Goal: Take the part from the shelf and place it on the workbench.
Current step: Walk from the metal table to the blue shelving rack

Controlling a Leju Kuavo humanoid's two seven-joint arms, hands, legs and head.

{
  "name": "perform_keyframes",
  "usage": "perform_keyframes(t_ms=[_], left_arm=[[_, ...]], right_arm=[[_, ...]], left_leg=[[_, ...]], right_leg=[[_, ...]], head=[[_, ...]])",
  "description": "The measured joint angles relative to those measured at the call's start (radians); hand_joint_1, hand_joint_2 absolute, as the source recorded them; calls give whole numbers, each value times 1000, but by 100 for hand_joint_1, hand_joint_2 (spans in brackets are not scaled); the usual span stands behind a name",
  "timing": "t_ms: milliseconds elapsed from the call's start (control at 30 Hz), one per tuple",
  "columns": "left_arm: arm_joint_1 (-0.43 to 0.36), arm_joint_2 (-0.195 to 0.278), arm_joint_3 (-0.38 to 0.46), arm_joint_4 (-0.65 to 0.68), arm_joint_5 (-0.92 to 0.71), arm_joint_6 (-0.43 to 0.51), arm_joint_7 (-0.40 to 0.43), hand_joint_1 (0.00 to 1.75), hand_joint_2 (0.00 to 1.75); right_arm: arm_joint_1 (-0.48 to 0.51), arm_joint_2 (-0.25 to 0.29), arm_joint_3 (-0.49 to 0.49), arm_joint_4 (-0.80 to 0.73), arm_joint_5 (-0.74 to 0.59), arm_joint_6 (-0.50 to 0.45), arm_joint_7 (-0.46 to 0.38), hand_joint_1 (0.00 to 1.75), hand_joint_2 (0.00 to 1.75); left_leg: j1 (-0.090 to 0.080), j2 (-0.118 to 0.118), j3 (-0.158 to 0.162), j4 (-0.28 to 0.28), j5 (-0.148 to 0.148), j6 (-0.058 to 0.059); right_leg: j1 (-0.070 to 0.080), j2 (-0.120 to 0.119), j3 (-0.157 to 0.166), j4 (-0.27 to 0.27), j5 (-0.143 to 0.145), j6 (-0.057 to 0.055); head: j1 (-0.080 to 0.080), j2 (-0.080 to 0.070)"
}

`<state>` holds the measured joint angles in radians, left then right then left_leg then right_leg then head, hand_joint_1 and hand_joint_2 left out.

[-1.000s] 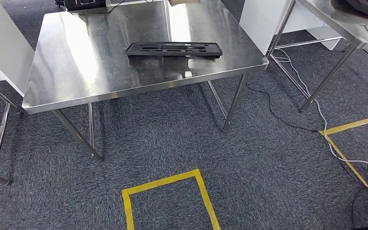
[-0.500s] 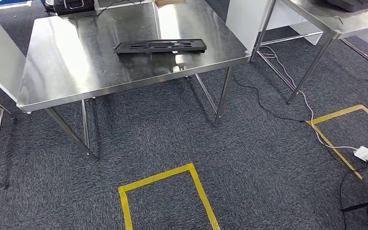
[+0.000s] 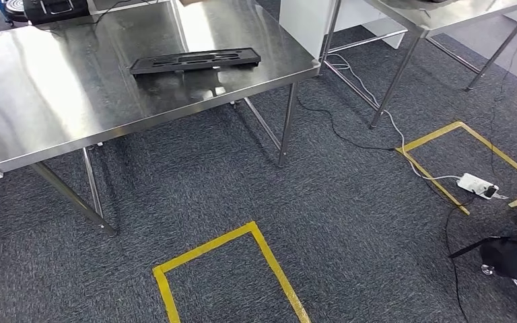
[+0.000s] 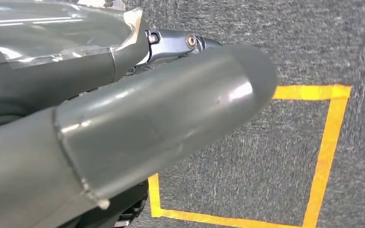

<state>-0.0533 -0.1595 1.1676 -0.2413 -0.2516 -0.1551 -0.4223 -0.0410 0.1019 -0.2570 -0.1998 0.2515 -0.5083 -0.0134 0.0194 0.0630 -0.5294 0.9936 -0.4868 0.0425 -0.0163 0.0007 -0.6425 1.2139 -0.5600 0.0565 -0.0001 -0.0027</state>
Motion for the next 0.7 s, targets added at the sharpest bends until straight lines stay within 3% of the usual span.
perform_keyframes(t_ms=[33,100,167,233,300,367,400,433,467,500,567,600,667,700], left_arm=[[0,0,0,1,0,0,0,0,0],[-1,1,0,2,-1,-1,0,0,0],[-3,2,-1,3,-2,-3,0,0,0],[-6,4,-3,4,-3,-7,0,0,0],[-7,5,-5,6,-5,-14,0,0,0],[-4,6,-6,8,-7,-20,1,0,0],[-3,6,-6,9,-7,-21,2,0,0],[-2,6,-6,10,-7,-21,3,0,0],[-1,7,-6,10,-7,-21,4,0,0],[-1,8,-6,11,-7,-21,6,0,0],[-1,10,-6,12,-8,-20,8,0,0],[0,11,-6,13,-8,-20,9,0,0],[-1,12,-7,15,-9,-20,10,0,0],[-2,11,-8,15,-10,-20,10,0,0]], right_arm=[[0,0,-1,0,0,0,0,0,0],[-3,0,-4,0,-2,-1,0,0,0],[-5,0,-6,1,-4,-1,-1,0,0],[-3,0,-11,2,-8,-1,-1,0,0],[-4,0,-16,2,-9,1,4,0,0],[-6,0,-18,3,-3,4,21,0,0],[-6,0,-18,5,3,6,35,0,0],[-6,0,-18,6,11,6,51,0,0],[-4,0,-18,8,18,6,68,0,0],[-4,1,-17,10,24,6,82,0,0],[-4,2,-17,11,30,6,100,0,0],[-6,3,-16,12,31,6,104,0,0],[-8,4,-16,12,33,6,108,0,0],[-7,4,-16,12,33,6,109,0,0]], left_leg=[[-1,10,2,0,0,-1],[-7,29,6,2,-2,-8],[-11,45,8,3,-3,-19],[-6,48,9,5,-7,-31],[-1,3,-13,58,-49,-42],[1,-48,-68,187,-123,-46],[1,-57,-97,251,-148,-47],[1,-60,-115,288,-155,-47],[2,-61,-116,288,-141,-47],[3,-65,-98,248,-108,-47],[10,-107,-38,113,-39,-47],[13,-130,-18,63,-20,-46],[11,-152,-8,30,-17,-40],[8,-139,-9,30,-15,-33]], right_leg=[[0,-18,45,-79,28,7],[4,-58,110,-205,66,4],[10,-63,116,-235,74,-10],[7,-41,113,-237,80,-24],[0,-20,116,-241,90,-40],[-1,2,114,-240,95,-50],[0,14,112,-240,96,-51],[1,26,111,-238,96,-52],[1,39,111,-236,96,-52],[1,53,111,-234,96,-51],[2,80,107,-224,95,-49],[4,92,102,-219,94,-46],[6,114,87,-215,97,-34],[4,125,79,-217,101,-26]], head=[[1,0],[1,0],[0,0],[-1,0],[-4,0],[-6,0],[-6,0],[-6,0],[-6,0],[-6,0],[-6,0],[-5,0],[-4,0],[-4,0]])
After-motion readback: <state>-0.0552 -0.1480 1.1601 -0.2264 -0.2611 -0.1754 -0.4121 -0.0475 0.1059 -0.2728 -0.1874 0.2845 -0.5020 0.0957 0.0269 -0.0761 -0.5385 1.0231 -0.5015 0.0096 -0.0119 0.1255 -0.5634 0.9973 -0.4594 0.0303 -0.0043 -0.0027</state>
